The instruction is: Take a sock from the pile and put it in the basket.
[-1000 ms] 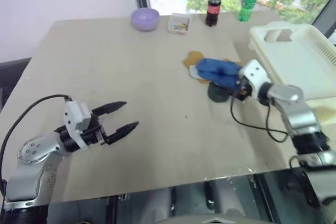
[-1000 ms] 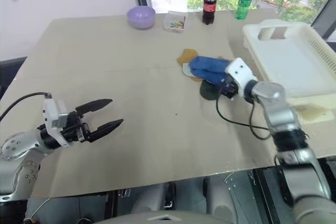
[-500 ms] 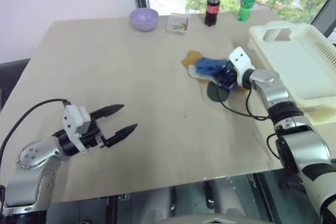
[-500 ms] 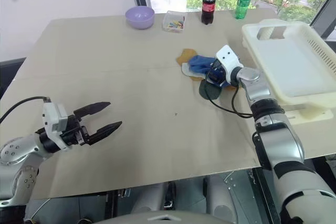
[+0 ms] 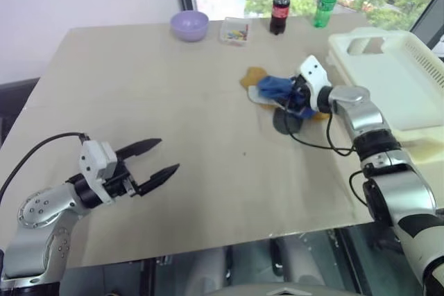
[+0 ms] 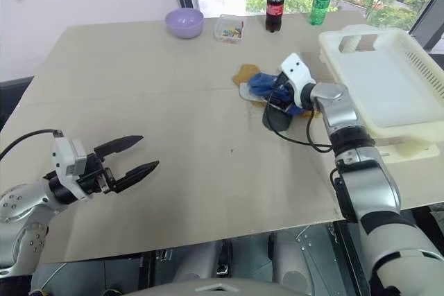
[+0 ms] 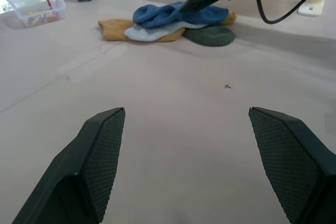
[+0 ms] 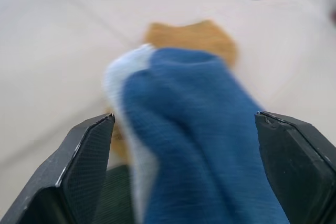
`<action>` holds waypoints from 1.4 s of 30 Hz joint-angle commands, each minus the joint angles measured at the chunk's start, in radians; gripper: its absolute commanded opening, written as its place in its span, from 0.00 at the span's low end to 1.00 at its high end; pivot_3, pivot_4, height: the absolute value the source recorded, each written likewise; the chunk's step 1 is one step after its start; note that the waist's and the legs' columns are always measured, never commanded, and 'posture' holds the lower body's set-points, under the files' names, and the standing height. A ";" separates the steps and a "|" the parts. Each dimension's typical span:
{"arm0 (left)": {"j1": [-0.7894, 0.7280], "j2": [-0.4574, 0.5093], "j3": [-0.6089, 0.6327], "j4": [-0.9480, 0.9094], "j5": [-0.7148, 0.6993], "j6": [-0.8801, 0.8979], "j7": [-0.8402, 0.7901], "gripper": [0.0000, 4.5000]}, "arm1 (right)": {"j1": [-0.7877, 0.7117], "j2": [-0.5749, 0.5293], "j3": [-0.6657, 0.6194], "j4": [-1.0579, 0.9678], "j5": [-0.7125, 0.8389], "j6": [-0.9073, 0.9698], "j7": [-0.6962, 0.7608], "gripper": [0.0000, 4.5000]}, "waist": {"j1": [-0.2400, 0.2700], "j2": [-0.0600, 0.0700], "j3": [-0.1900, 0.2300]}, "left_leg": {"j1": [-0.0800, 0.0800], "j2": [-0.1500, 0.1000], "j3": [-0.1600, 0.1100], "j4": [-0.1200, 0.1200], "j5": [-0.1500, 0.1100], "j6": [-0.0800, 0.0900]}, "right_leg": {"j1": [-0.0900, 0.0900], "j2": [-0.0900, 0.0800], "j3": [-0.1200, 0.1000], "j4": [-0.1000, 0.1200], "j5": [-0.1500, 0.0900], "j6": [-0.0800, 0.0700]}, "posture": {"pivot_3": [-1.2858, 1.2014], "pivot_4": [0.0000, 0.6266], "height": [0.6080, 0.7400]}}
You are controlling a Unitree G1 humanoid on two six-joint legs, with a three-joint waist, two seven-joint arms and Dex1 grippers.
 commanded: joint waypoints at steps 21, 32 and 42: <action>-0.008 -0.018 0.003 -0.022 0.015 -0.016 0.006 0.90 | -0.125 0.063 -0.034 0.286 -0.062 -0.182 -0.154 0.92 | -0.019 0.000 0.000 | 0.000 0.000 0.000 0.000 0.000 0.000 | 0.000 0.000 0.000 0.000 0.000 0.000 | 0.52 0.24 0.96; -0.001 -0.027 0.003 -0.022 0.020 -0.020 0.007 0.90 | -0.131 0.091 -0.034 0.287 -0.071 -0.206 -0.123 0.01 | -0.020 0.001 0.000 | 0.000 0.000 0.000 0.000 0.000 0.000 | 0.000 0.000 0.000 0.001 0.000 0.000 | 0.52 0.24 0.96; 0.004 -0.029 0.004 -0.022 0.025 -0.022 0.012 0.90 | -0.094 0.002 -0.013 0.192 -0.112 -0.214 -0.104 0.29 | -0.018 0.001 0.001 | 0.000 0.000 0.000 0.000 0.000 0.000 | 0.000 -0.001 0.000 0.000 0.000 0.000 | 0.52 0.24 0.96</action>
